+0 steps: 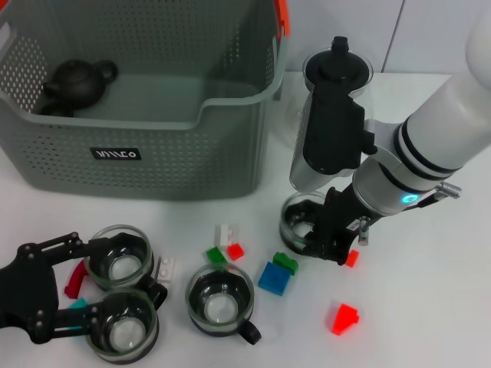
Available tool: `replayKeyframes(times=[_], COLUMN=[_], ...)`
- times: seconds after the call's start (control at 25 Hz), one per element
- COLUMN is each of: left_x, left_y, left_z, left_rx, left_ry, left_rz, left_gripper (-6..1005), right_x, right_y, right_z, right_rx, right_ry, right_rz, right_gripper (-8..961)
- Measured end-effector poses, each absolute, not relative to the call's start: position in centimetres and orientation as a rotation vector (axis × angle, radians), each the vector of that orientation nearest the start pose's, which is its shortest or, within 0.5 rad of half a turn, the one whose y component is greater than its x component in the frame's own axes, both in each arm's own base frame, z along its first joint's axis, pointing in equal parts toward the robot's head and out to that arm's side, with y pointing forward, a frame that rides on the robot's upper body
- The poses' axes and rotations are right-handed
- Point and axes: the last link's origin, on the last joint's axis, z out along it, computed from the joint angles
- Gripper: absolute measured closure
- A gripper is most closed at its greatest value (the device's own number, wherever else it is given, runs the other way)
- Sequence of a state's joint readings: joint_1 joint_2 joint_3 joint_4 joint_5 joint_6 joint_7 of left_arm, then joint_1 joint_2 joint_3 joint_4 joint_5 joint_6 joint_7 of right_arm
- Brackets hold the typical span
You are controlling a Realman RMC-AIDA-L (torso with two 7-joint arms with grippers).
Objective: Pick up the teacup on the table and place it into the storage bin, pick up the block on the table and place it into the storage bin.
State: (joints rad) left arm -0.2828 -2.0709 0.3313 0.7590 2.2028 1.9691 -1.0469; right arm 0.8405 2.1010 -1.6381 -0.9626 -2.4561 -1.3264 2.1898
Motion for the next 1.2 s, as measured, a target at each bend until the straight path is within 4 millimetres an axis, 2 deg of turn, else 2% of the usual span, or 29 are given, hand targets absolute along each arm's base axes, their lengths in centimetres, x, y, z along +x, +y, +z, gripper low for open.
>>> replayKeyframes(times=[0.08, 0.2, 0.28, 0.4, 0.52, 0.64, 0.72, 0.8, 0.92, 1.04, 1.2], left_x=[-32.8, -32.8, -32.9, -32.9, -32.9, -32.8, -32.8, -32.7, -32.7, -32.6, -32.5], left_y=[21.7, 21.7, 21.7, 21.6, 21.6, 21.7, 21.8, 21.8, 21.9, 21.9, 22.0], left_z=[4.8, 4.8, 4.9, 4.9, 4.9, 4.9, 4.9, 4.9, 4.8, 4.8, 4.5], left_rx=[-2.685, -2.685, -2.684, -2.683, -2.68, -2.679, -2.679, -2.68, -2.68, -2.68, -2.68], left_ry=[-0.446, -0.447, -0.448, -0.451, -0.451, -0.445, -0.443, -0.442, -0.442, -0.442, -0.447], left_rz=[-0.772, -0.771, -0.771, -0.77, -0.772, -0.775, -0.776, -0.78, -0.786, -0.789, -0.8], left_gripper=[162, 163, 163, 163, 163, 163, 163, 164, 164, 164, 164], right_x=[14.6, 14.0, 13.2, 11.8, 10.6, 9.7, 9.2, 8.3, 6.2, 2.9, -0.9], right_y=[36.4, 36.4, 36.2, 35.8, 35.1, 35.1, 35.3, 36.2, 38.2, 40.4, 43.2], right_z=[-8.6, -7.8, -6.6, -4.0, -1.1, 1.2, 1.8, 1.8, 1.0, -0.9, -4.1], right_rx=[-2.947, -2.968, -3.006, -3.081, -3.17, -3.152, -3.093, -3.005, -2.885, -2.825, -2.767], right_ry=[0.244, 0.255, 0.253, 0.246, 0.187, 0.112, 0.067, 0.056, 0.092, 0.148, 0.24], right_rz=[-0.664, -0.62, -0.52, -0.277, 0.089, 0.467, 0.689, 0.838, 0.912, 0.866, 0.702], right_gripper=[742, 836, 898, 898, 898, 898, 898, 898, 898, 899, 899])
